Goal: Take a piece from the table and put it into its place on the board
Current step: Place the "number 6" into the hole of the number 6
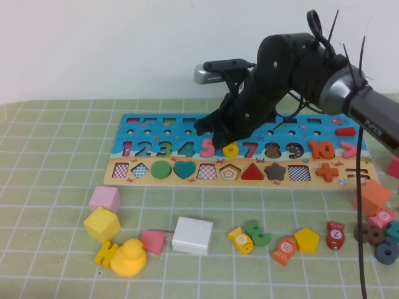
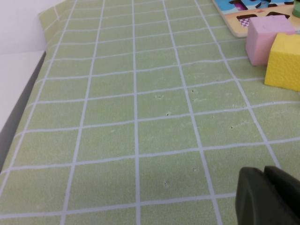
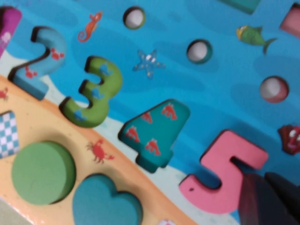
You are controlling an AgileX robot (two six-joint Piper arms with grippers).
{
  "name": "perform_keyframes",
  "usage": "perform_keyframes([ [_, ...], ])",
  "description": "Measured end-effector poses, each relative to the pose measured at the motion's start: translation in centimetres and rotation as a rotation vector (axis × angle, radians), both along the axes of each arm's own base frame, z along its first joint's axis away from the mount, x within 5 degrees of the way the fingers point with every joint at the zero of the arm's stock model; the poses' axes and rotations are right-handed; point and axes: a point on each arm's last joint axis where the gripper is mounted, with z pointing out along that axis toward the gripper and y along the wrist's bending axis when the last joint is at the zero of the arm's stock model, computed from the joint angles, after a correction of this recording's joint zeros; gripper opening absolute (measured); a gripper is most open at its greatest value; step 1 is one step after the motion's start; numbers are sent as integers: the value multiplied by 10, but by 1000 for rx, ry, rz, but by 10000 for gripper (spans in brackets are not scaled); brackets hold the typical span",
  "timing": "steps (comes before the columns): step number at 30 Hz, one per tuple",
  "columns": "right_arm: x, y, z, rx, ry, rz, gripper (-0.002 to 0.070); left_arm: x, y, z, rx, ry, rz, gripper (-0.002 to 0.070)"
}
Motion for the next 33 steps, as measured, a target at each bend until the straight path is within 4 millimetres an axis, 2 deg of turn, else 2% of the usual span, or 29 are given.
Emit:
perform_keyframes([
  [9,-2,1,2,-13,-11,37,-1,0,0,0,0,0,0,-2],
  [15,-1,-5,24,-66,-90,47,-1,0,0,0,0,0,0,-2],
  [18,-2,-9,28,-104,-92,51,-1,0,0,0,0,0,0,-2],
  [25,-2,-15,16,-192,-46,52,-1,0,0,0,0,0,0,-2],
  [29,-1,-13,7,-191,-18,50,-1,0,0,0,0,0,0,-2],
  [33,-2,-11,6,-172,-7,51,-1,0,0,0,0,0,0,-2],
])
